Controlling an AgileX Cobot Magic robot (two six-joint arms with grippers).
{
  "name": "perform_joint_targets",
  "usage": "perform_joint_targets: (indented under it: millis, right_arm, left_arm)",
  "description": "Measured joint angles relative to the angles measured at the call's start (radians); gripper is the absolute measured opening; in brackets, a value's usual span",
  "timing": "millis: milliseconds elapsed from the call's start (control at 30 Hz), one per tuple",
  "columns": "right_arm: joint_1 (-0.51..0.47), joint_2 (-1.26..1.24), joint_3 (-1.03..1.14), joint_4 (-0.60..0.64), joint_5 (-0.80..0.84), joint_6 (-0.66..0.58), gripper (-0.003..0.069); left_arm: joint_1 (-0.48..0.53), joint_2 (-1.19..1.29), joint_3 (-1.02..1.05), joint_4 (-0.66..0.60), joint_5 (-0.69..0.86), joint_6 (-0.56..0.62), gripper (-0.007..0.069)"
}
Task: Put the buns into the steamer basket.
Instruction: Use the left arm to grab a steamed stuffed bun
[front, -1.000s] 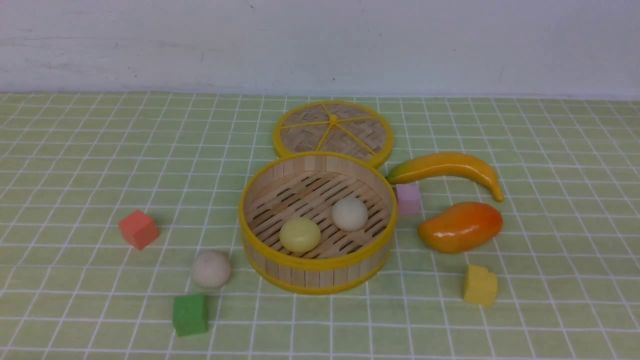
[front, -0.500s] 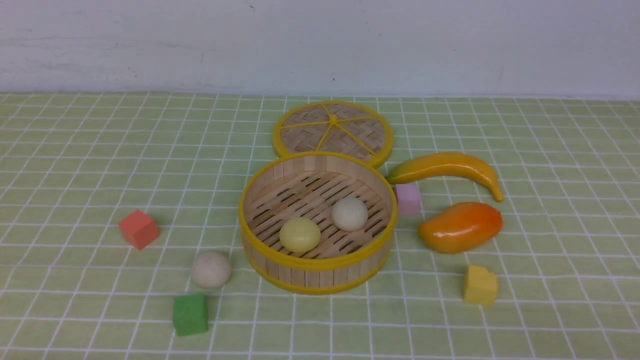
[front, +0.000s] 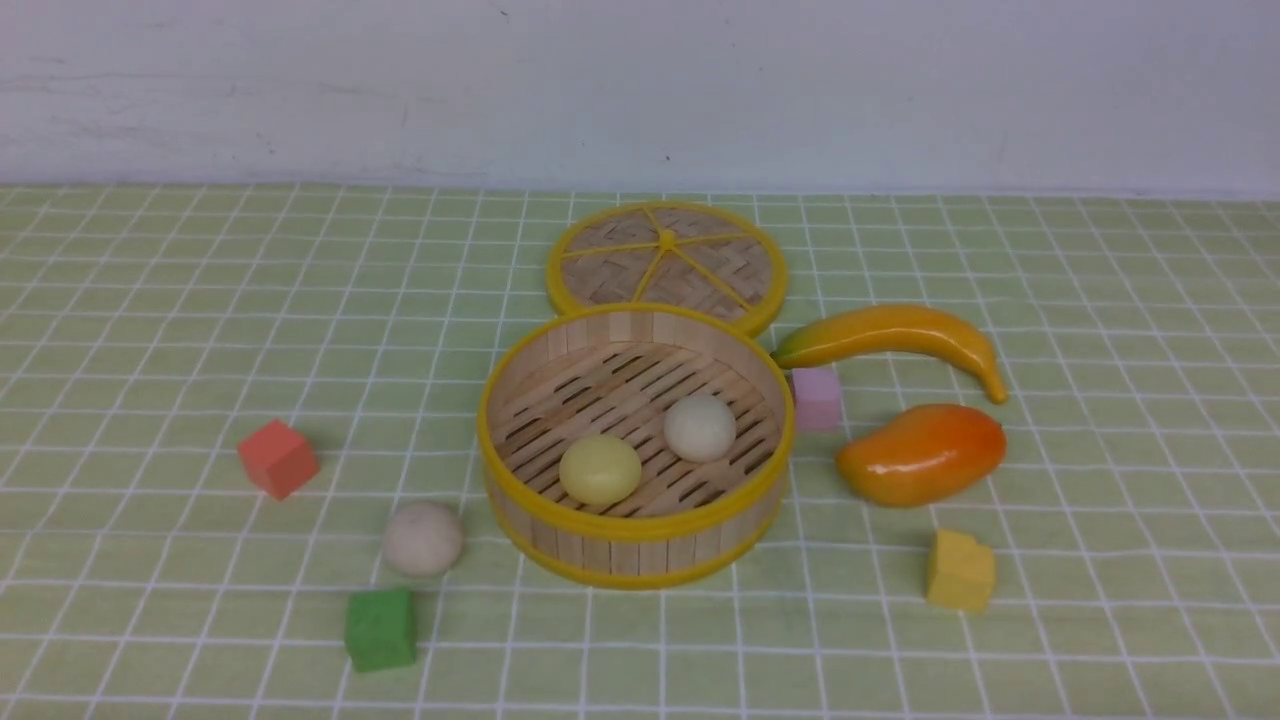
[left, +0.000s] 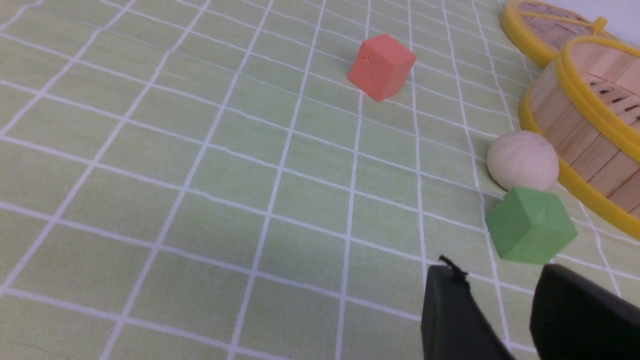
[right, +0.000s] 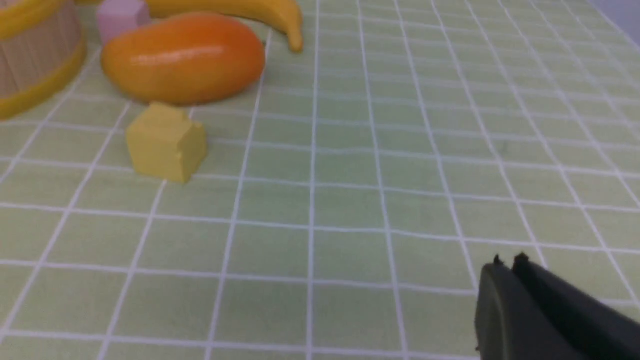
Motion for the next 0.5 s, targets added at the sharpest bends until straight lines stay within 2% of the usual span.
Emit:
perform_joint_targets:
  millis: [500]
  right_arm:
    - [0.068, 0.000, 0.000, 0.021, 0.006, 0.018, 0.0032]
  left_arm:
    - [0.000, 0.000, 0.000, 0.000, 0.000, 0.000, 0.0238]
